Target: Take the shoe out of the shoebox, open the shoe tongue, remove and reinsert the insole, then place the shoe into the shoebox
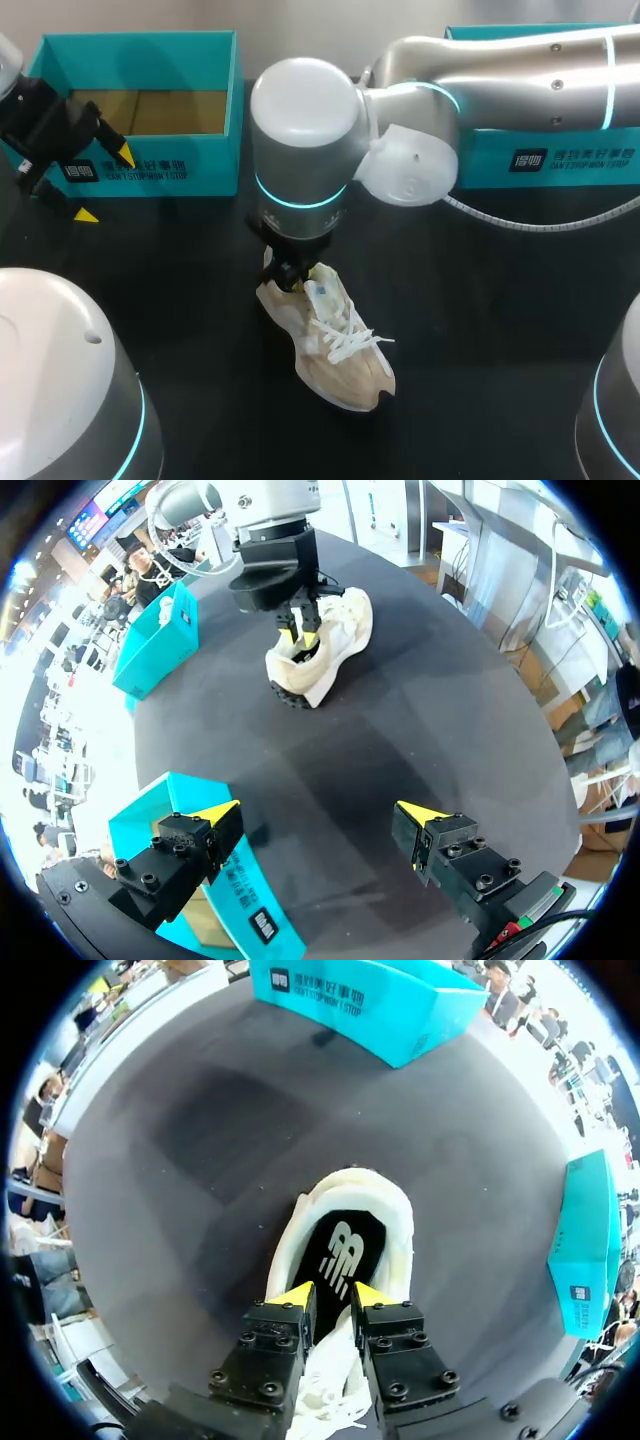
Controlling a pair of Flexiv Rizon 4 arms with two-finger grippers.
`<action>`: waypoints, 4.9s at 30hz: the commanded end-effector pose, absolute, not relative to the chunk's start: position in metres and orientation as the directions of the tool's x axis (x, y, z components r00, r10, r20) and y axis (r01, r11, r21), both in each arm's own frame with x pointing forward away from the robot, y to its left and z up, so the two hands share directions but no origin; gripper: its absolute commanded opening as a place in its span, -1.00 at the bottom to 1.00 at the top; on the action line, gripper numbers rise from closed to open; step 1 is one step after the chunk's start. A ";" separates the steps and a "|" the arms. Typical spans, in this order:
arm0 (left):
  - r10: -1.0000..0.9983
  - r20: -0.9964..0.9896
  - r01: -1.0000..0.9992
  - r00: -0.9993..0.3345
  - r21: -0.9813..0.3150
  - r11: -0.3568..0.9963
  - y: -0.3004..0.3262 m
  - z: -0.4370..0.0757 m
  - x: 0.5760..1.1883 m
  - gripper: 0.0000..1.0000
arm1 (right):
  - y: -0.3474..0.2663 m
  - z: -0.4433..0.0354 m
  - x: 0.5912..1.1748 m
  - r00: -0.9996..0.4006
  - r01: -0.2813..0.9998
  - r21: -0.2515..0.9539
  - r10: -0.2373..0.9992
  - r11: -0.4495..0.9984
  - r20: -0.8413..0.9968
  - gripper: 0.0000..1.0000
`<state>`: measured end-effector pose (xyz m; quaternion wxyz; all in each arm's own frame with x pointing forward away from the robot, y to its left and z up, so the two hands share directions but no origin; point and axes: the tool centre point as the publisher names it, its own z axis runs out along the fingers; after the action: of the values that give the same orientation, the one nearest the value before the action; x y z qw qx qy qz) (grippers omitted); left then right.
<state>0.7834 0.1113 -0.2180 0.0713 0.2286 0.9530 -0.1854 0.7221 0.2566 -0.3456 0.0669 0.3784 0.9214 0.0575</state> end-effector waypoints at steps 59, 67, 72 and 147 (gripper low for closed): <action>0.410 -0.220 0.462 -0.885 -0.317 0.828 0.111 -0.218 0.783 1.00 | 0.231 -0.345 0.695 -0.712 0.702 -0.056 0.702 0.710 -0.018 1.00; 0.410 -0.220 0.462 -0.885 -0.317 0.828 0.111 -0.218 0.783 1.00 | 0.228 -0.347 0.694 -0.676 0.729 -0.120 0.736 0.674 0.026 1.00; 0.410 -0.220 0.462 -0.885 -0.317 0.828 0.111 -0.218 0.783 1.00 | 0.229 -0.345 0.697 -0.654 0.747 -0.106 0.754 0.657 0.061 1.00; 0.410 -0.220 0.462 -0.885 -0.317 0.828 0.111 -0.218 0.783 1.00 | 0.249 -0.341 0.665 -0.909 0.416 0.083 0.416 0.906 0.021 -0.11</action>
<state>0.7834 0.1113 -0.2180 0.0713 0.2286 0.9530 -0.1854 0.6668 0.2406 -0.3348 -0.0043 0.2129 0.9760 0.0459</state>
